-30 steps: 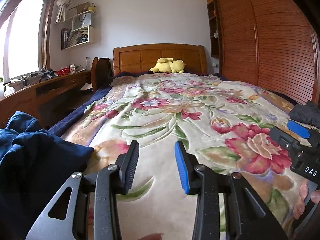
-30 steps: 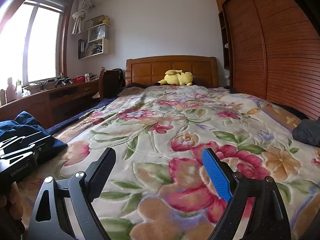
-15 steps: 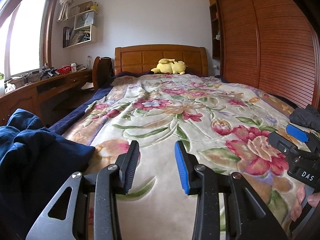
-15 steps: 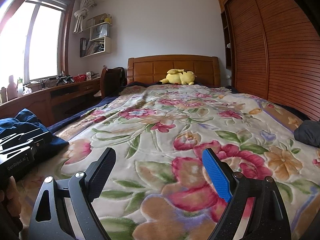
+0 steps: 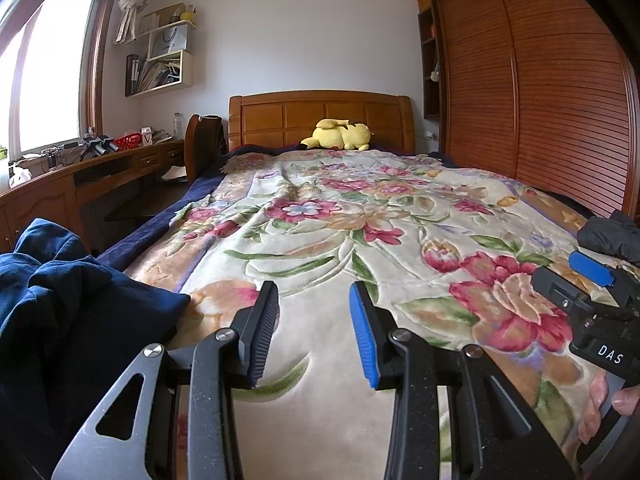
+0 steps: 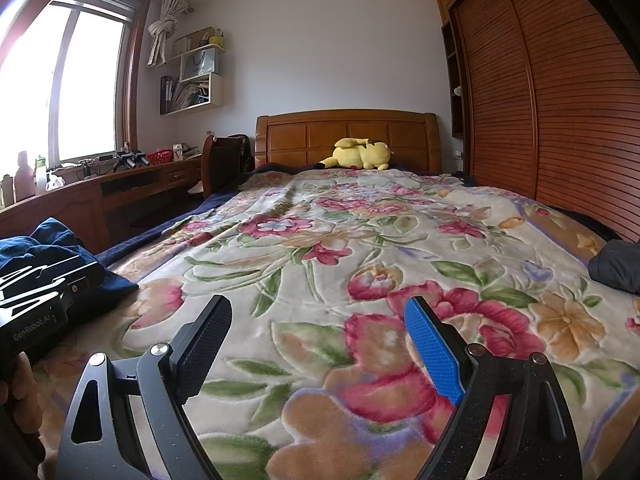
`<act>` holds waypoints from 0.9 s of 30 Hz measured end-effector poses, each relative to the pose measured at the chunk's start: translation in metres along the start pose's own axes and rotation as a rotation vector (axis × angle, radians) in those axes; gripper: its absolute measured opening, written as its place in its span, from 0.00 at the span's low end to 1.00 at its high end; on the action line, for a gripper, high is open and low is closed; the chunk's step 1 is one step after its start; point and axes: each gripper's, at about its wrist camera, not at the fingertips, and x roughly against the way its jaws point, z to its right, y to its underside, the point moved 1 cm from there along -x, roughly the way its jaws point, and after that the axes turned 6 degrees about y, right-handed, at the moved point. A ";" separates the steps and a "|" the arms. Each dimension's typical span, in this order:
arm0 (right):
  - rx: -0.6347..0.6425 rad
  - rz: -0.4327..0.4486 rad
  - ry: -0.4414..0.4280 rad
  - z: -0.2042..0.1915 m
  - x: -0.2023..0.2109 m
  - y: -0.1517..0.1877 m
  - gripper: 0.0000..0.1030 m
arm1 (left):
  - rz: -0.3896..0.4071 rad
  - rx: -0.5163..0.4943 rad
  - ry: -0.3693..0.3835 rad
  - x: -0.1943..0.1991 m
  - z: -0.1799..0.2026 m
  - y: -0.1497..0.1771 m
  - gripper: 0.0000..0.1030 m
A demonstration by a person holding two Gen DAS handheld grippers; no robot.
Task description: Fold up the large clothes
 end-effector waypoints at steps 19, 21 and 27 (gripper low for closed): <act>0.002 -0.002 -0.007 0.004 -0.001 0.002 0.87 | 0.003 0.000 0.001 0.001 0.001 -0.002 0.37; 0.002 -0.002 -0.009 0.004 -0.001 0.002 0.87 | 0.004 0.000 0.002 0.001 0.001 -0.002 0.37; 0.002 -0.002 -0.009 0.005 -0.001 0.002 0.87 | 0.009 0.002 0.000 0.004 0.004 -0.007 0.37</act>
